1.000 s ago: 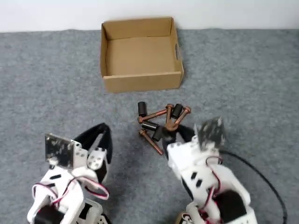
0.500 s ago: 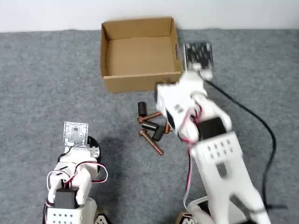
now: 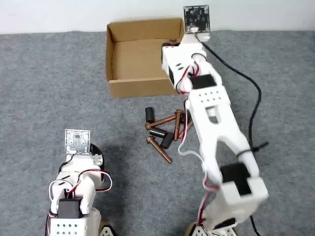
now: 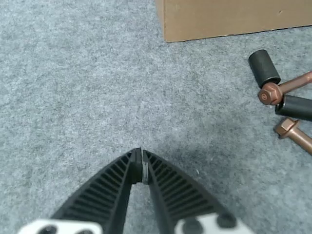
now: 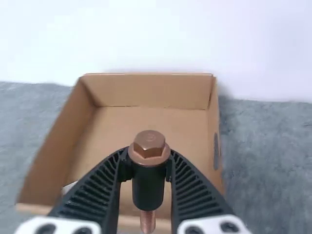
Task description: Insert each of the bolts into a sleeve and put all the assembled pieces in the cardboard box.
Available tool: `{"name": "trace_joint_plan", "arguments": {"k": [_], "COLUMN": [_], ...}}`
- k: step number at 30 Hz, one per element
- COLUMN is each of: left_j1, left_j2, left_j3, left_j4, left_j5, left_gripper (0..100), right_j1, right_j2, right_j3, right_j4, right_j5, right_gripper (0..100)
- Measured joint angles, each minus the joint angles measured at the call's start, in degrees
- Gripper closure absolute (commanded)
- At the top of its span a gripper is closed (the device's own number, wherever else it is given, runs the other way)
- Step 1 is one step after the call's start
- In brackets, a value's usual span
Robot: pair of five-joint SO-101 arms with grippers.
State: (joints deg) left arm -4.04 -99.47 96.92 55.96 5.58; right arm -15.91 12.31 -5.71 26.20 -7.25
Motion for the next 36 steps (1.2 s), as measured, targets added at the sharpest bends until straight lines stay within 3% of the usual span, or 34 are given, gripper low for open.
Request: {"name": "trace_joint_plan", "arguments": {"k": [10,15,28,36], "left_j1": [0.0,0.0,0.0,-1.4], "left_j2": [0.0,0.0,0.0,0.0], "left_j3": [0.0,0.0,0.0,0.2], "left_j4": [0.3,0.3,0.3,0.3], "left_j5": [-0.1,-0.4,-0.4,-0.5], "left_gripper": [100,100,100,100], "right_j1": [1.1,1.7,1.5,-0.4], "right_j2": [25.0,28.1,28.1,28.0], "right_j3": [-17.5,-20.9,-41.3,-52.2], "right_j4": [-0.4,3.9,32.5,58.2], "right_j5": [4.8,7.4,7.5,-1.6], "right_gripper": [98.0,85.9,98.0,97.9]}}
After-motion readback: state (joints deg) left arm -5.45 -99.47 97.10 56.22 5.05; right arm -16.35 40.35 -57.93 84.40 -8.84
